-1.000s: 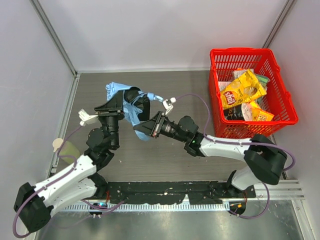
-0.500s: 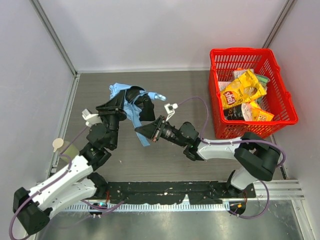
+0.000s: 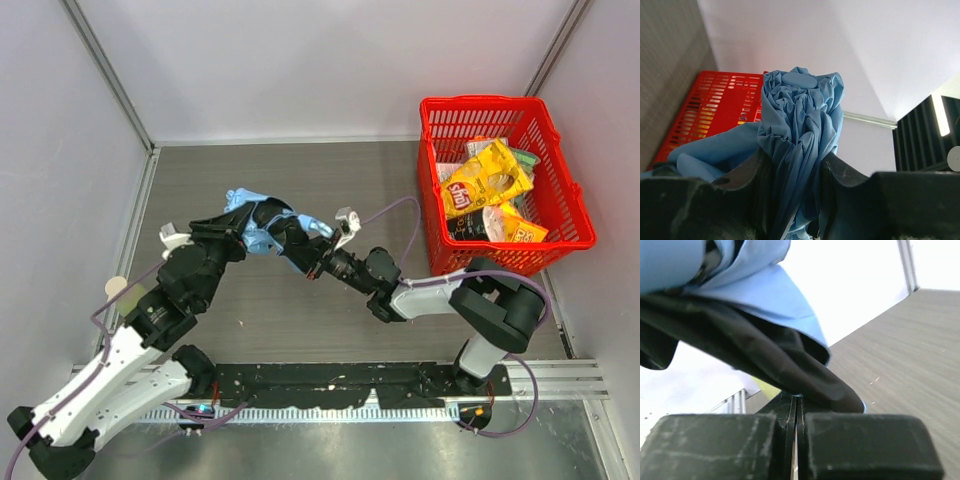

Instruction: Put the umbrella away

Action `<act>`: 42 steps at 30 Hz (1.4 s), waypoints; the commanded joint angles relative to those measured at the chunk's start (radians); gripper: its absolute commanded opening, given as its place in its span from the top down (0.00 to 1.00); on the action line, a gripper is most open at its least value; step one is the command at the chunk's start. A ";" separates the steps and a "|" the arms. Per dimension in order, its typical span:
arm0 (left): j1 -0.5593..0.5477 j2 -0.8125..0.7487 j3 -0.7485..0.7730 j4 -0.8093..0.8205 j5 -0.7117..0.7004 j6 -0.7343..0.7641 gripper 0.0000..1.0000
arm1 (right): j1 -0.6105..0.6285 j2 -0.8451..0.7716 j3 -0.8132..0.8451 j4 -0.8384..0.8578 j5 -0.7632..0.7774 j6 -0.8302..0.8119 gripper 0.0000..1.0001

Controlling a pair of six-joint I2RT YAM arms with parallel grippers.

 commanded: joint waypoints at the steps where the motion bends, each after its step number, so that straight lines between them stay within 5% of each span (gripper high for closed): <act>1: 0.005 -0.088 0.128 -0.070 0.115 -0.020 1.00 | -0.048 0.027 -0.029 0.047 0.069 -0.242 0.99; 10: 0.005 -0.099 0.091 -0.188 0.414 -0.007 1.00 | -0.073 0.039 0.005 0.059 -0.047 -0.435 0.99; 14: 0.005 -0.128 0.058 -0.292 0.488 0.035 1.00 | -0.079 0.062 -0.049 0.197 -0.056 -0.546 0.99; 26: 0.005 -0.130 -0.027 -0.593 0.467 0.366 1.00 | -0.101 0.042 -0.167 0.257 -0.144 -0.687 0.99; 35: 0.012 -0.038 -0.194 -0.404 0.410 0.414 1.00 | -0.072 0.021 -0.171 0.197 -0.129 -0.774 0.99; 42: 0.170 0.105 -0.234 -0.360 0.522 0.530 1.00 | -0.041 0.058 -0.171 0.145 -0.018 -0.899 0.99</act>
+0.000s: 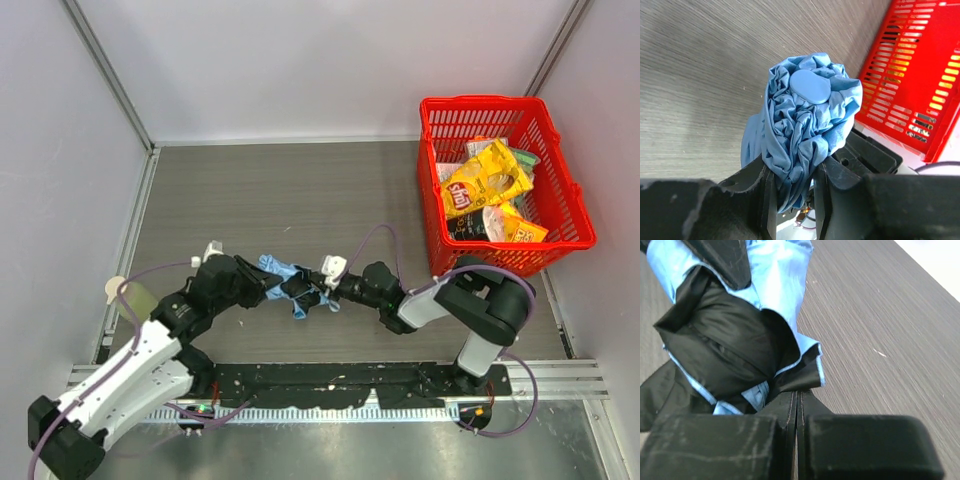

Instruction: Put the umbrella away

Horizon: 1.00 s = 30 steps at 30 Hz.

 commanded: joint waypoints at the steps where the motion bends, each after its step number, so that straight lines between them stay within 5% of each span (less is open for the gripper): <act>1: 0.123 0.082 -0.038 -0.014 0.102 0.152 1.00 | -0.003 0.007 0.014 0.242 0.122 -0.061 0.99; 7: 0.233 0.292 0.023 0.020 0.301 0.347 1.00 | 0.017 0.063 -0.015 0.277 0.131 -0.037 0.99; 16: 0.233 0.542 0.147 -0.165 0.258 0.545 1.00 | 0.069 0.136 -0.002 0.271 0.217 -0.114 0.94; 30: 0.169 0.545 0.051 -0.071 0.108 0.475 1.00 | 0.077 0.091 -0.096 0.295 0.351 -0.051 0.78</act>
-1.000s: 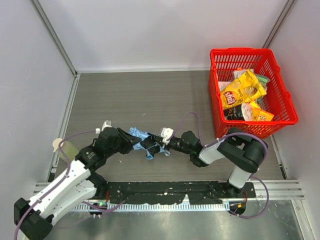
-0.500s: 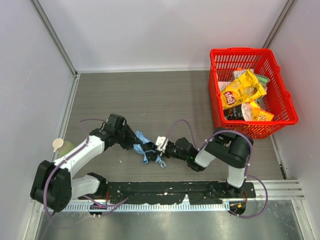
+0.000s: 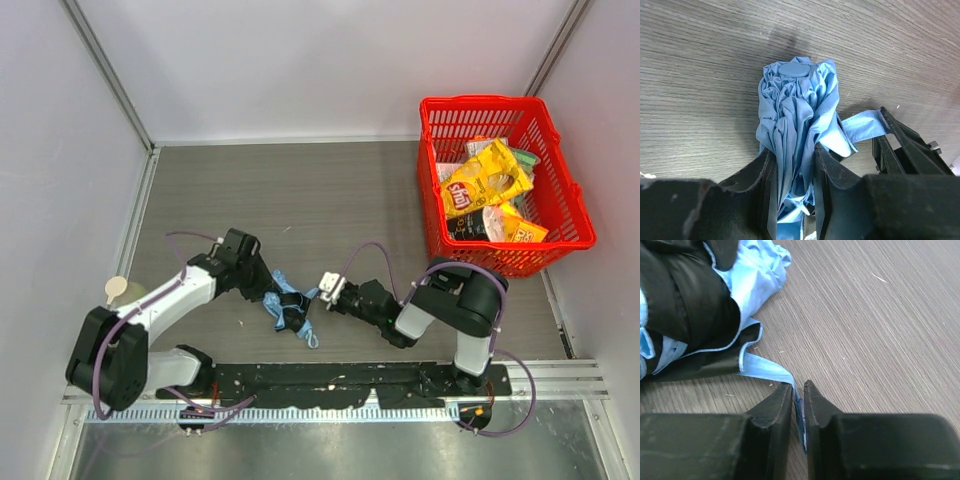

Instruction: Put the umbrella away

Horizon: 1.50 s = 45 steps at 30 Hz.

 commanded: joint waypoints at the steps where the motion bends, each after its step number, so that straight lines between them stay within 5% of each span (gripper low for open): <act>1: -0.016 -0.036 -0.102 -0.036 -0.116 0.010 1.00 | 0.003 -0.082 -0.016 0.229 0.115 0.086 0.76; 5: -0.019 -0.058 -0.137 -0.024 -0.131 -0.019 1.00 | 0.006 -0.247 0.024 -0.036 0.279 0.271 0.68; 11: -0.023 -0.067 -0.116 -0.061 -0.193 -0.042 1.00 | -0.008 -0.422 0.216 -0.819 0.401 0.578 0.40; 15: -0.024 -0.072 -0.117 -0.079 -0.197 -0.058 1.00 | -0.057 -0.453 0.366 -1.204 0.349 0.834 0.38; 17: -0.026 -0.078 -0.125 -0.064 -0.193 -0.065 1.00 | -0.060 -0.479 0.386 -1.250 0.287 0.978 0.38; 21: -0.035 -0.061 -0.117 -0.059 -0.190 -0.082 1.00 | -0.083 -0.547 0.291 -1.161 0.139 1.395 0.40; 26: -0.047 -0.055 -0.120 -0.053 -0.188 -0.090 1.00 | -0.077 -0.521 0.066 -0.732 0.037 1.719 0.42; 40: -0.061 -0.063 -0.099 -0.068 -0.193 -0.093 1.00 | 0.043 -0.234 -0.048 -0.307 0.256 1.967 0.48; 45: -0.062 -0.070 -0.097 -0.076 -0.194 -0.091 1.00 | 0.044 -0.173 -0.058 -0.290 0.263 2.000 0.49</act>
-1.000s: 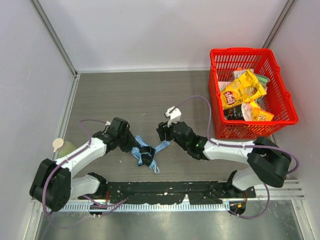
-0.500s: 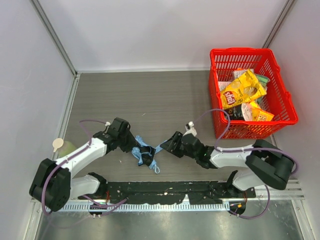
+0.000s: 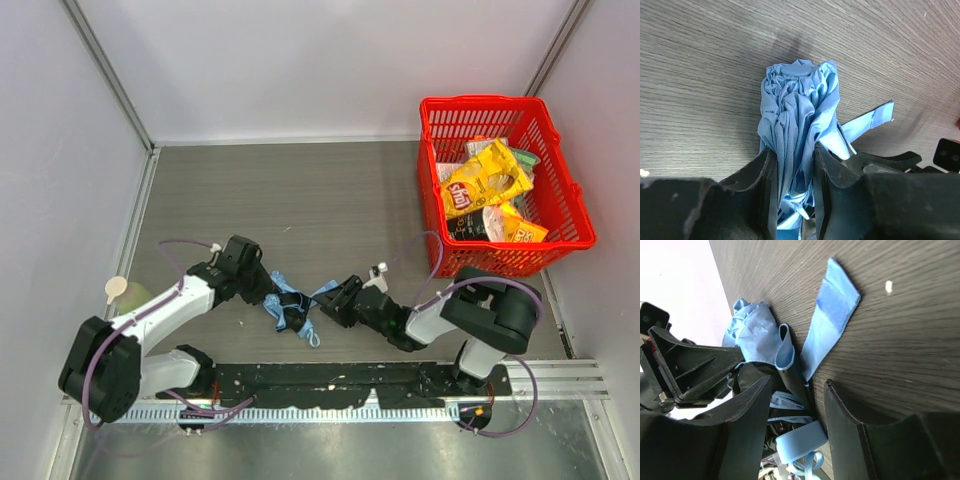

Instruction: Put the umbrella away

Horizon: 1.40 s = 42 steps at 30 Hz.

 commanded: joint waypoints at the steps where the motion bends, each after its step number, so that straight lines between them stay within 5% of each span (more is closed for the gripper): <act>1: -0.007 0.016 -0.020 -0.133 -0.079 0.039 1.00 | 0.002 0.062 -0.023 0.164 0.082 0.085 0.50; 12: -0.010 -0.001 -0.019 -0.144 -0.079 0.034 1.00 | -0.004 0.379 -0.014 0.579 0.103 0.069 0.65; 20: -0.012 -0.013 -0.020 -0.150 -0.079 0.033 1.00 | -0.003 0.421 0.039 0.493 0.154 0.036 0.61; 31: -0.012 -0.021 -0.012 -0.159 -0.083 0.039 1.00 | -0.015 0.485 0.073 0.579 0.195 0.053 0.70; 37: -0.012 -0.015 -0.003 -0.182 -0.115 0.042 1.00 | -0.038 0.502 0.066 0.717 0.194 -0.143 0.99; 42: -0.019 0.030 0.011 -0.213 -0.128 0.034 1.00 | -0.084 0.390 0.093 0.798 0.091 -0.450 0.99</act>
